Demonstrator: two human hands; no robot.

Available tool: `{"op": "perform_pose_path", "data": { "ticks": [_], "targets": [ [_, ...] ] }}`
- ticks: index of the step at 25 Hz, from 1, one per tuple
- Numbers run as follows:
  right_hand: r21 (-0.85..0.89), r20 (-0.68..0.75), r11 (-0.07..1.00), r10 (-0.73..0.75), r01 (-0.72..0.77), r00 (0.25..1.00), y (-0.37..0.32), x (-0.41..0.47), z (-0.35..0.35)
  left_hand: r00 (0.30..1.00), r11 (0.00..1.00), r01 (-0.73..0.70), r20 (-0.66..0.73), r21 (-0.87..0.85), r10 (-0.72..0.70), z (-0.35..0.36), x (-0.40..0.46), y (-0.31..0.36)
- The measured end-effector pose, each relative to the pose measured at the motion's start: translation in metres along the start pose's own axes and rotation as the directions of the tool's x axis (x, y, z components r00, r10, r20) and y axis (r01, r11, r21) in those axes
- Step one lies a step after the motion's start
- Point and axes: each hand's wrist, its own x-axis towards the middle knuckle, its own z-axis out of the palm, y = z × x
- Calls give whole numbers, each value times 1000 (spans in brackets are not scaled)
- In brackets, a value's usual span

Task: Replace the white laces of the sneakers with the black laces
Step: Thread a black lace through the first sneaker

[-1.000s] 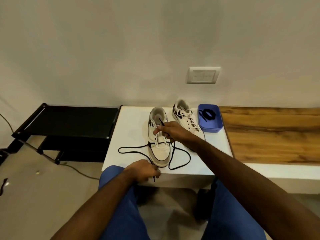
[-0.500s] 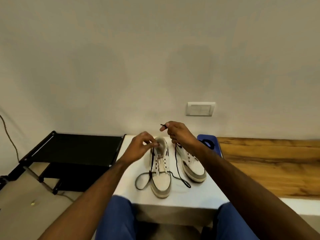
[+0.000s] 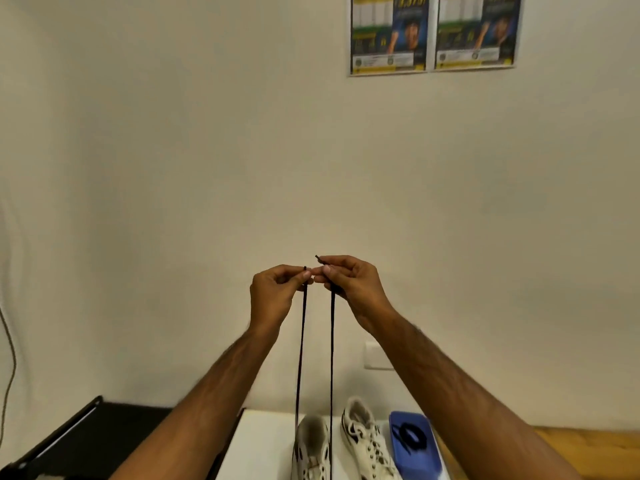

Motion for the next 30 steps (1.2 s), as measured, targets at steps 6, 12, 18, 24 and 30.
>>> {"op": "perform_pose_path", "data": {
  "ticks": [6, 12, 18, 24, 30],
  "targets": [
    [6, -87, 1000, -26, 26, 996, -31, -4, 14, 1000, 1000, -6, -12, 19, 6, 3, -9, 17],
    [259, -42, 965, 45, -32, 998, -49, -6, 18, 996, 982, 85, 28, -171, -81, 2, -14, 23],
    [-385, 27, 829, 449, -405, 893, 27, -21, -34, 732, 211, -591, 628, 779, -266, -35, -28, -67],
    [-832, -71, 427, 552, -355, 831, 192, -83, -75, 573, 34, -678, 557, 734, -601, -75, -91, -203],
    [-799, -88, 364, 718, -480, 691, 322, -154, -65, 513, 346, -319, 468, 882, -720, -53, -159, -314]
  ]
}}
